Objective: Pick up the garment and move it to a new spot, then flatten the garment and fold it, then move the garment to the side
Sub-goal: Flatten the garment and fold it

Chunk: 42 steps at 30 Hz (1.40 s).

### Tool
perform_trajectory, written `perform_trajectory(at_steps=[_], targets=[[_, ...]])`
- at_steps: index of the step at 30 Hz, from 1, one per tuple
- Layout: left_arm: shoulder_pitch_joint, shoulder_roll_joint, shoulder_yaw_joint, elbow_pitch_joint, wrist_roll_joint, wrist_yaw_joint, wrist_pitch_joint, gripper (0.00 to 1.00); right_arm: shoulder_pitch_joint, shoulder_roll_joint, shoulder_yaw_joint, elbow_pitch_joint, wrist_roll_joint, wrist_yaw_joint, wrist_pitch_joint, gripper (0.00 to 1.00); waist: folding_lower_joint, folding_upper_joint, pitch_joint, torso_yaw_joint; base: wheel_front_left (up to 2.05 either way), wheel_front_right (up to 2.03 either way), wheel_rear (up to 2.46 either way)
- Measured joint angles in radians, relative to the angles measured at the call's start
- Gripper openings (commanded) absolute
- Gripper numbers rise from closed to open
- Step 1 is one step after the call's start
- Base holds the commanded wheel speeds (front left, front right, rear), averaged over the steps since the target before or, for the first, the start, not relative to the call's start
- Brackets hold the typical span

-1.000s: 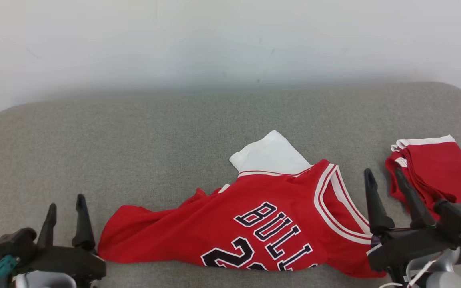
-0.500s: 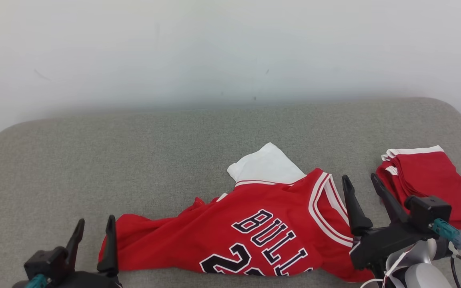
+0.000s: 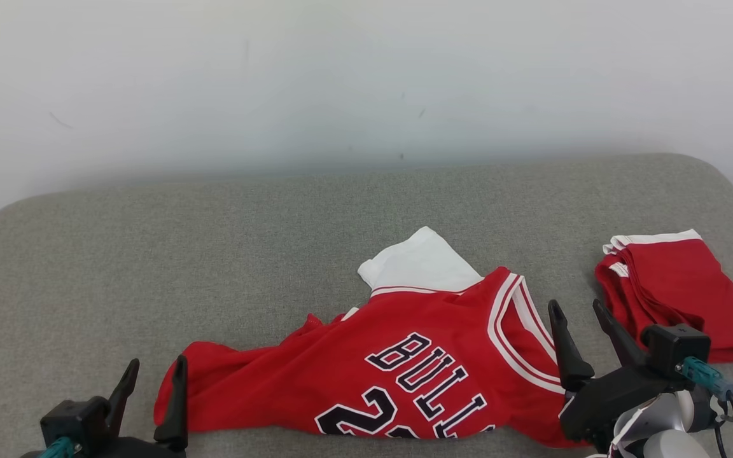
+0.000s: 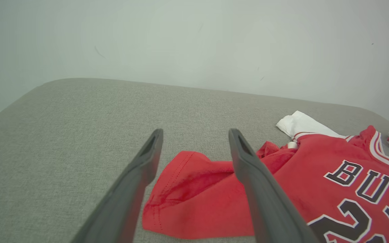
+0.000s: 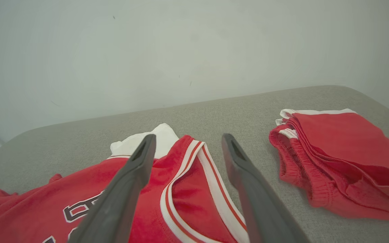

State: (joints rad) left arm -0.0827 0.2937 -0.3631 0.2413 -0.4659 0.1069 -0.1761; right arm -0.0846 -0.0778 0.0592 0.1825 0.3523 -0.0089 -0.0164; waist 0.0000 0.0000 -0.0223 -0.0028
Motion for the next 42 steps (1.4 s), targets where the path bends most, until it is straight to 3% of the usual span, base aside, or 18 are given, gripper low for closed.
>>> perform_trajectory(at_steps=[27,35,42], targets=[[0.019,0.014,-0.007,-0.043,-0.018,0.006,0.093,1.0,0.008,-0.01,0.014,0.004,0.003,0.013,0.023,1.0,0.0,0.0,0.021,0.017,0.0,0.0,0.0],[0.0,0.043,-0.006,-0.031,-0.048,0.006,0.198,1.0,-0.138,-0.076,0.046,-0.012,0.007,0.056,0.144,1.0,0.0,0.0,0.082,0.024,0.0,0.0,0.0],[-0.116,0.047,-0.04,-0.019,-0.048,-0.003,0.323,1.0,-0.351,-0.148,0.065,0.022,0.007,0.086,0.297,1.0,0.0001,0.0001,0.16,0.042,0.0,0.0,0.0]])
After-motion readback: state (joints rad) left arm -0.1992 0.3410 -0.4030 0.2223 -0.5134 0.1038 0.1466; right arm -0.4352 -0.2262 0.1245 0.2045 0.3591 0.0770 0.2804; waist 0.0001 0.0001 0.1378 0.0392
